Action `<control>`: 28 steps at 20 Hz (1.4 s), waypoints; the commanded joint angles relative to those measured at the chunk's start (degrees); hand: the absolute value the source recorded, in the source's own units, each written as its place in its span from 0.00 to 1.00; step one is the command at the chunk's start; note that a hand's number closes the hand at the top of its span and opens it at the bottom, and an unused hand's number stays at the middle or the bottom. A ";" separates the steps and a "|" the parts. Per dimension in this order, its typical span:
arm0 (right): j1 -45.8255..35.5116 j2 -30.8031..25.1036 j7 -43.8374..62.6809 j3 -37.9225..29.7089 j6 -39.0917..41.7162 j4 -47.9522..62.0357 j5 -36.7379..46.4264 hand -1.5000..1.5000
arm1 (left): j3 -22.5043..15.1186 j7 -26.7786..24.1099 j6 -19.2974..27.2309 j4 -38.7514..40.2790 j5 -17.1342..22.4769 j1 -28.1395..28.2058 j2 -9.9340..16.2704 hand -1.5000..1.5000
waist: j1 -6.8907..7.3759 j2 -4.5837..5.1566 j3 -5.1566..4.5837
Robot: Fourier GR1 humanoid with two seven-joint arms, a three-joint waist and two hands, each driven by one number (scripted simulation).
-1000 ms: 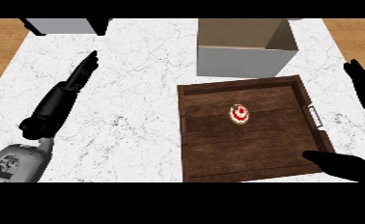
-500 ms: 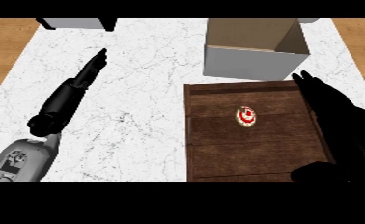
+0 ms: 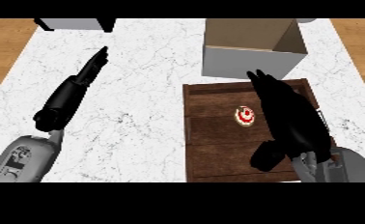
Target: Pick the cupcake from the tray and place it in the cardboard box
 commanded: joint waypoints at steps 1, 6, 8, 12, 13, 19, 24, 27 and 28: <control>-5.19 6.84 14.74 1.59 5.84 4.60 -0.92 0.00 | 0.55 0.51 -1.03 -0.19 0.36 -0.17 -0.01 0.50 | -0.44 -0.14 0.05; -5.54 10.46 13.67 3.24 4.78 10.55 2.51 0.00 | -0.07 0.42 0.95 -1.30 -2.36 0.88 -1.04 0.50 | -0.80 -0.20 0.12; -6.37 10.00 11.47 2.45 4.47 14.07 4.67 0.00 | 0.65 -1.70 0.09 1.02 -1.81 1.67 -1.35 0.50 | -0.92 -0.08 0.11; -6.49 13.91 14.42 3.67 5.21 13.47 7.30 0.00 | 1.60 -1.14 -1.01 -0.71 -1.05 2.78 -1.02 0.50 | -1.14 -0.27 0.14; -7.56 13.29 13.31 2.16 6.26 14.83 6.93 0.00 | 1.43 -1.84 -0.59 -1.48 -1.86 3.43 -0.96 0.50 | -1.04 -0.27 0.14; -4.27 13.75 8.70 2.24 5.92 19.77 10.19 0.00 | 1.05 0.69 0.57 -0.83 -2.87 1.37 -3.71 0.50 | -1.71 -0.20 0.18; -2.49 13.25 4.79 0.44 5.82 23.26 12.53 0.00 | 4.50 0.29 -2.83 -0.22 -1.05 0.93 -0.90 0.50 | -1.61 -0.13 0.20; -1.93 15.29 4.19 -0.36 6.67 23.84 13.90 0.00 | 4.60 1.04 -3.21 -2.01 -1.53 2.41 -1.14 0.50 | -1.44 -0.15 0.20; -3.39 17.13 5.95 -0.86 7.12 23.90 14.75 0.00 | 3.32 4.02 -1.82 -4.44 -2.84 1.59 -2.17 0.50 | -1.37 -0.20 0.21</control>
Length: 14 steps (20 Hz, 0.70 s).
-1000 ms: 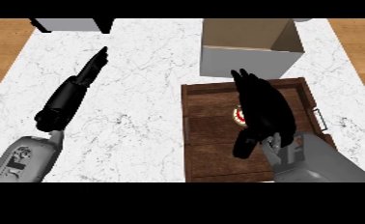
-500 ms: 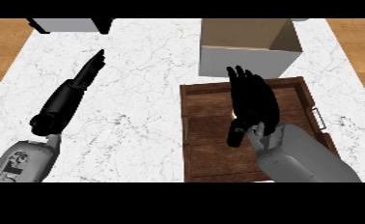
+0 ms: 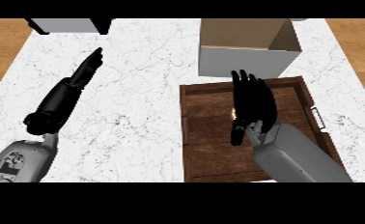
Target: Pick the cupcake from the tray and place it in the cardboard box
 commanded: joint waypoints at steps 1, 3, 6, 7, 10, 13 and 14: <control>1.15 3.67 5.84 -0.57 2.09 2.58 2.69 0.00 | -0.20 -0.93 -0.28 -0.84 -1.52 1.88 -1.29 0.50 | 0.11 0.07 0.01; 2.63 5.11 4.99 -1.17 0.65 2.81 4.56 0.00 | 0.65 0.06 -0.29 -1.18 -1.43 1.73 -1.83 0.50 | 0.07 0.05 0.02; 2.58 5.05 3.38 -3.19 3.66 2.86 4.71 0.00 | 4.14 -0.06 -3.77 0.71 0.09 -0.71 0.68 0.50 | -0.03 0.09 0.02; 3.87 7.06 4.03 -1.91 1.96 3.56 6.51 0.00 | 2.58 -2.66 -1.86 3.10 -2.09 -0.37 -1.97 0.50 | -0.14 0.13 0.01; 3.93 7.11 2.55 -3.01 1.55 7.00 8.83 0.00 | 2.20 -0.65 -2.17 2.02 -2.72 -1.07 -2.29 0.50 | 0.02 0.13 0.02; 6.43 7.79 2.69 -3.11 1.03 6.39 11.52 0.00 | 3.30 -0.84 -3.56 1.89 -2.07 -0.06 -2.16 0.50 | -0.06 0.09 0.02; 3.55 6.81 1.70 -6.27 4.46 7.06 10.19 0.00 | 2.46 -1.77 -2.43 1.41 -3.64 -0.53 -3.50 0.50 | -0.04 0.10 0.01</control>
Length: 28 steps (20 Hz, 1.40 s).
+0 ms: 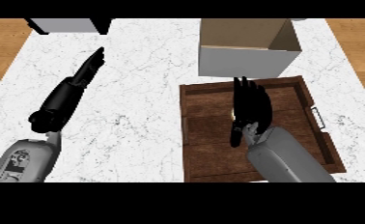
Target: Pick the cupcake from the tray and place it in the cardboard box
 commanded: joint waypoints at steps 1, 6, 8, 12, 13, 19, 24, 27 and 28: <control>1.10 1.34 6.77 -1.04 4.02 -0.68 2.15 0.00 | 1.74 -1.53 -1.98 -1.16 0.60 2.52 0.72 0.50 | 0.08 -0.08 -0.01; 6.05 -1.10 -4.56 -4.90 -1.71 4.34 4.34 0.00 | 1.72 -1.71 -1.24 -0.44 -2.19 2.30 -1.34 0.50 | 0.04 0.03 0.01; 2.69 3.71 -1.65 -5.87 5.05 1.74 5.03 0.00 | 2.61 -1.82 -2.78 0.09 -3.35 1.03 -2.41 0.50 | 0.02 0.01 0.00; 2.52 2.45 -11.49 -4.00 0.50 6.99 9.44 1.00 | 2.55 1.48 -2.59 -3.38 -3.83 2.06 -3.18 0.50 | 0.25 0.00 0.02; 1.94 0.04 -15.34 -4.66 -3.36 8.86 10.69 1.00 | 2.97 2.34 -2.57 -1.86 -3.40 -0.01 -3.29 0.50 | 0.22 0.05 0.03; -0.16 0.80 -17.97 -5.25 -4.18 9.58 16.12 1.00 | 3.91 -1.14 -3.29 -0.10 -5.38 0.65 -4.62 0.50 | 0.12 0.04 0.01; 0.43 3.32 -24.77 2.98 -8.96 6.12 19.37 1.00 | 5.15 1.81 -5.17 -0.60 -3.49 -1.28 -3.55 0.50 | 0.59 0.07 0.04; -2.24 8.64 -39.08 12.70 -6.97 2.61 15.02 1.00 | 2.60 0.60 -5.15 -0.42 -4.69 -1.28 -4.91 0.50 | 4.01 0.74 0.14; -1.75 10.17 -43.93 16.30 -7.05 1.54 13.68 1.00 | 2.75 0.16 -5.61 -0.28 -4.25 -2.17 -4.86 0.50 | 4.96 1.15 0.20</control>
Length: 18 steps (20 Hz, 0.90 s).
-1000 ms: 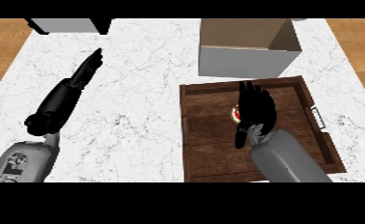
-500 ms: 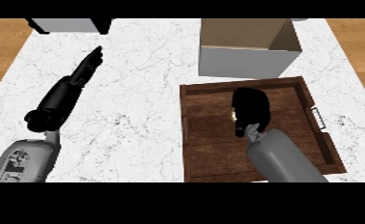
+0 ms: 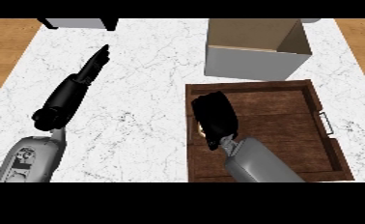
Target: Pick the cupcake from the tray and place it in the cardboard box
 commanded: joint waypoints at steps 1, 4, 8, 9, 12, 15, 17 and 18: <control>-2.63 4.70 -17.71 11.57 1.28 -3.96 -4.07 1.00 | -1.34 -0.20 -1.45 -0.48 0.42 -1.66 -0.49 0.50 | 3.99 0.69 0.18; -4.20 3.62 -28.16 13.53 -1.96 -7.70 -6.25 1.00 | -0.89 -0.04 -0.26 -0.01 -0.16 -0.59 -0.81 0.50 | 0.94 0.02 0.06; -4.23 -4.71 -38.30 11.70 -6.01 -16.06 -6.39 1.00 | 1.09 -0.79 -0.88 -0.72 0.13 1.11 1.18 0.50 | -1.92 -0.53 -0.02; -4.10 -4.61 -38.22 9.95 -4.95 -18.17 -7.42 1.00 | 0.05 -1.78 1.22 0.14 -1.52 3.27 -0.78 0.50 | -2.22 -0.51 -0.06; -4.75 -5.57 -38.29 0.20 -0.70 -21.92 -12.91 1.00 | 1.72 -1.08 -0.35 -1.60 -0.55 3.14 0.75 0.50 | -2.34 -0.51 -0.07; -0.97 -1.25 -28.79 -3.45 -2.15 -25.82 -13.96 1.00 | 3.83 -3.66 -1.52 0.81 0.62 4.23 2.26 0.50 | -2.86 -0.62 -0.10; -6.77 -0.22 -26.26 -13.43 1.57 -23.00 -19.41 1.00 | 1.76 -4.76 -0.90 0.19 -1.00 5.47 1.03 0.50 | -2.31 -0.47 -0.12; -3.99 1.22 -26.88 -13.17 -1.81 -21.48 -19.38 1.00 | 0.93 -2.71 0.20 1.21 -1.22 2.91 -0.99 0.50 | -2.68 -0.32 -0.08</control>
